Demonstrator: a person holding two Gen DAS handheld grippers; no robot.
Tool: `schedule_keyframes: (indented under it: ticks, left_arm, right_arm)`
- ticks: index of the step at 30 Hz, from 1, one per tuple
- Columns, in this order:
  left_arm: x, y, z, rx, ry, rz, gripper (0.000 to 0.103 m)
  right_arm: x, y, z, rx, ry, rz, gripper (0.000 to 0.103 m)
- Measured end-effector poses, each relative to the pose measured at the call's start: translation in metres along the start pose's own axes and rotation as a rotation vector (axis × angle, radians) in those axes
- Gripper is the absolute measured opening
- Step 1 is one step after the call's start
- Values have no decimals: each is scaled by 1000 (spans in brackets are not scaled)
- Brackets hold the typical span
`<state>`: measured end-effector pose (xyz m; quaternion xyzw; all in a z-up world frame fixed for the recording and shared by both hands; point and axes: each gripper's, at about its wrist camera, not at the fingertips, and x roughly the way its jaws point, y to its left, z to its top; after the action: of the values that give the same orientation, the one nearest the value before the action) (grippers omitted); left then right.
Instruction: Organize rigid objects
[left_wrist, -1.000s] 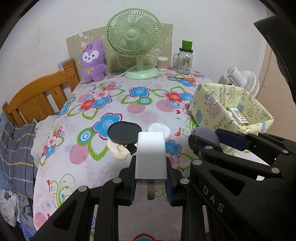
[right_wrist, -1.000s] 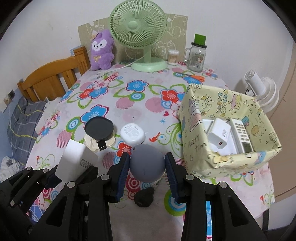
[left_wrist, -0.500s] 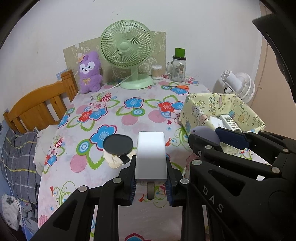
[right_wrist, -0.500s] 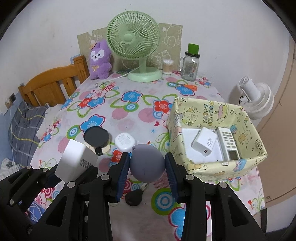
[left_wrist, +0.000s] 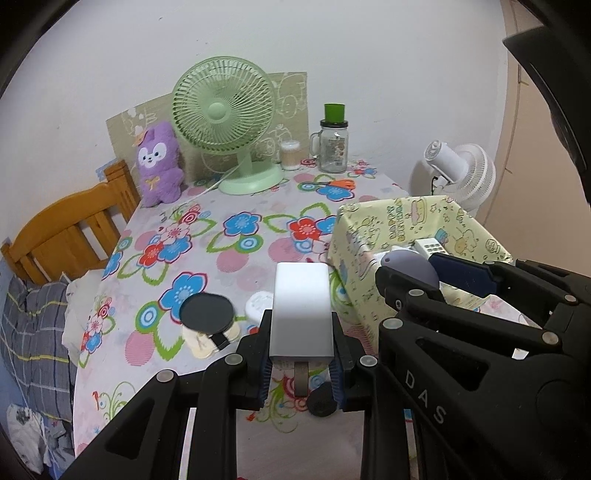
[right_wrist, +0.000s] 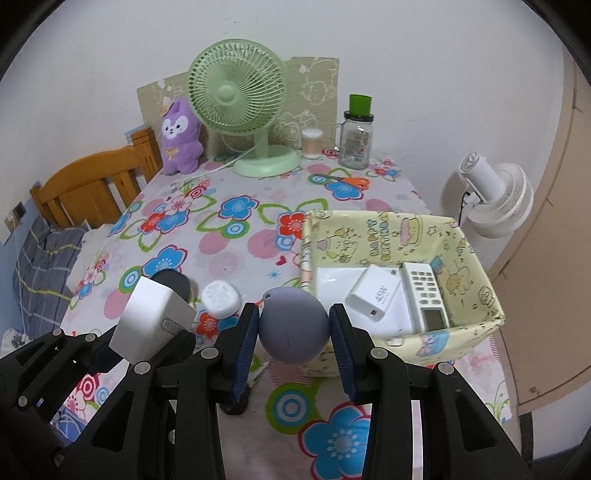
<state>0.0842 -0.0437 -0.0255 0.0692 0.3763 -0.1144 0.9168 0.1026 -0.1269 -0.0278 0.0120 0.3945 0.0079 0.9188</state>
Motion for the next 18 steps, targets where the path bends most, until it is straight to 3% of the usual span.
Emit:
schedule_keyframes:
  ticks: [18]
  left_arm:
    - [12,-42,23,49,-3,-49,25]
  right_arm:
    - [-2,-47,8,47,-14,-37,42]
